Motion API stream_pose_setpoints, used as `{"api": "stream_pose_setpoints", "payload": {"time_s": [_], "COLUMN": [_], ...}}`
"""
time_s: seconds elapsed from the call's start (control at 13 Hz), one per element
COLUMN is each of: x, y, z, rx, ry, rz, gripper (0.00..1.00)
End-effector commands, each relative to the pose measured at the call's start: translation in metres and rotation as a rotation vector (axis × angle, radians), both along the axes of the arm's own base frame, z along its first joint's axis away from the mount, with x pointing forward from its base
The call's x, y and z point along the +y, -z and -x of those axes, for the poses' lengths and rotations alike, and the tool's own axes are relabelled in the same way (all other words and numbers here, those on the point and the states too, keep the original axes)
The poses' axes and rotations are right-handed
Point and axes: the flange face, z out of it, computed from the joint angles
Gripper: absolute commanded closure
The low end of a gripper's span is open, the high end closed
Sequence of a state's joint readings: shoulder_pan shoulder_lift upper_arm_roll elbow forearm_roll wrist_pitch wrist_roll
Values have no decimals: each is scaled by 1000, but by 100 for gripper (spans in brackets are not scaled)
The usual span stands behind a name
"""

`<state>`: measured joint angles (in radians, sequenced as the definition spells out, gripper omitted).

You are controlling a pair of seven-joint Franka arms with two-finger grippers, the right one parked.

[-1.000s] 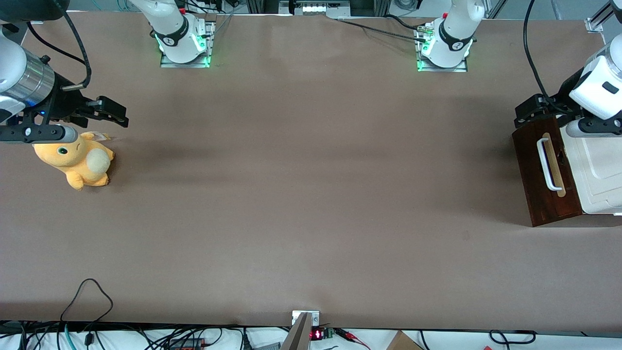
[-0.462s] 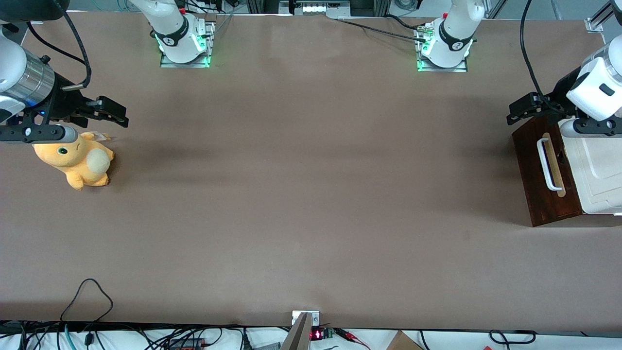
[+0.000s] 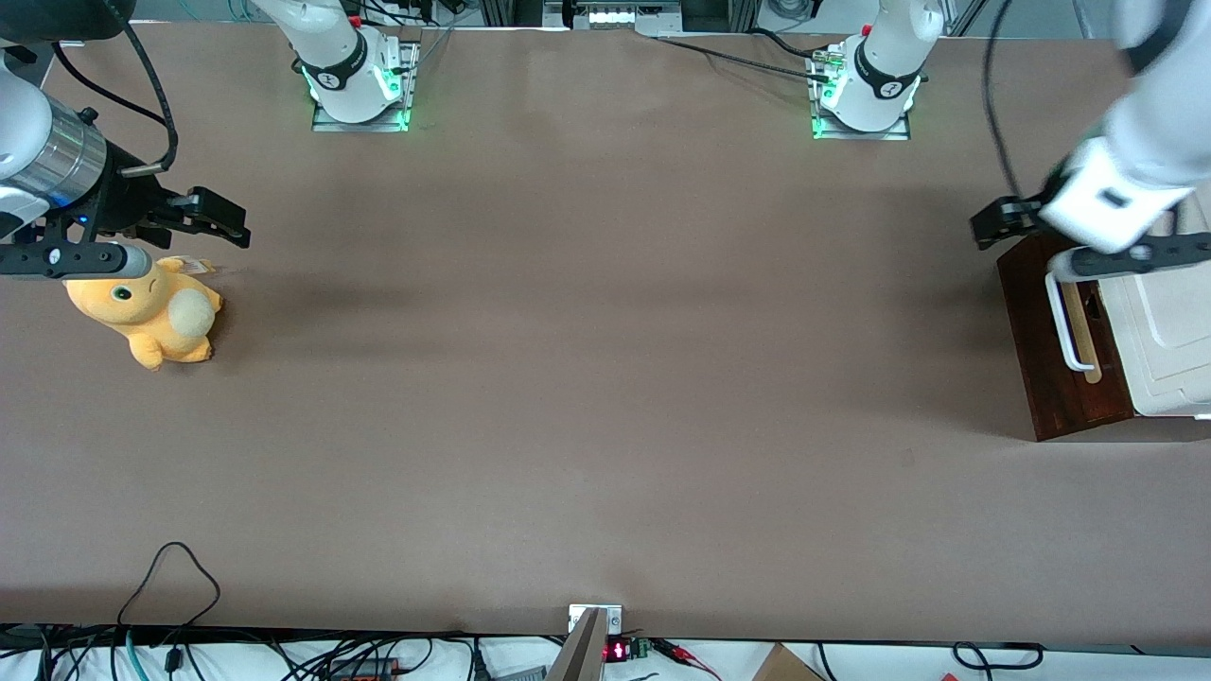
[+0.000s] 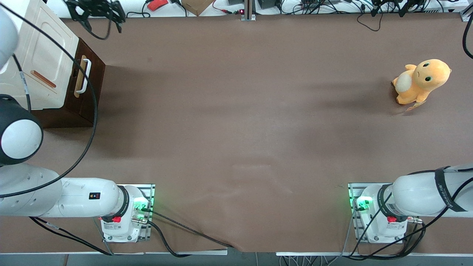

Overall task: Open lower drawer with left arm only
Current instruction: 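Move the open left gripper down toward the white drawer handle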

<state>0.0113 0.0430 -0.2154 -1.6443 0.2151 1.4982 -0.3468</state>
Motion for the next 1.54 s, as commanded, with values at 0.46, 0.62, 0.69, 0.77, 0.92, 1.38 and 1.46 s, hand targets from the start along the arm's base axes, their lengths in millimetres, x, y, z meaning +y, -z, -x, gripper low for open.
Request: {"api": "stream_pose_setpoints", "payload": {"time_s": [0.46,0.62,0.69,0.77,0.92,1.38,1.46], "x": [-64,-49,-42,-41,-35,37,51], "y": [203,222,224,224,228,318,331], "z": [43,37,35,35,31,30,29], "rx": [80,112,124,131,123,157,165], "ry": [73,74,62,69,61,144,170], "rz": [-733,-753,-756,-751,-744,-1016,-1062], "gripper": [0,0,0,0,0,4,4]}}
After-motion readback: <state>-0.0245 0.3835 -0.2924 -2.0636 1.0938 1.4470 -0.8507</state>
